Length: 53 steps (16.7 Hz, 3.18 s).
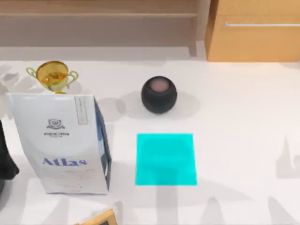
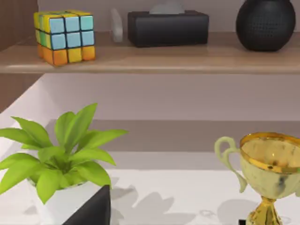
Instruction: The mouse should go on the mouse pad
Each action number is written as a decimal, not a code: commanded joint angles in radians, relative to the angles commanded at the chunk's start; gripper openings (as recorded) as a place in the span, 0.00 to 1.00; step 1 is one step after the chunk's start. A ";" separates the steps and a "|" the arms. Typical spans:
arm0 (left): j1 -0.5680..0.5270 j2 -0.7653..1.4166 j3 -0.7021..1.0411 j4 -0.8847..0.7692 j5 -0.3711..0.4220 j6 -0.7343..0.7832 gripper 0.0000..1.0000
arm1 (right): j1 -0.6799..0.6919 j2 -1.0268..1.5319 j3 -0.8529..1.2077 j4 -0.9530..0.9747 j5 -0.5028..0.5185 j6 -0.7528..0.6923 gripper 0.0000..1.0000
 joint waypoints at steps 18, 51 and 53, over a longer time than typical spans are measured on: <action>0.193 1.046 0.808 -0.611 -0.077 0.245 1.00 | 0.000 0.000 0.000 0.000 0.000 0.000 1.00; 0.174 1.668 0.684 -0.592 0.002 0.374 0.85 | 0.000 0.000 0.000 0.000 0.000 0.000 1.00; 0.174 1.668 0.684 -0.592 0.002 0.374 0.70 | 0.000 0.000 0.000 0.000 0.000 0.000 1.00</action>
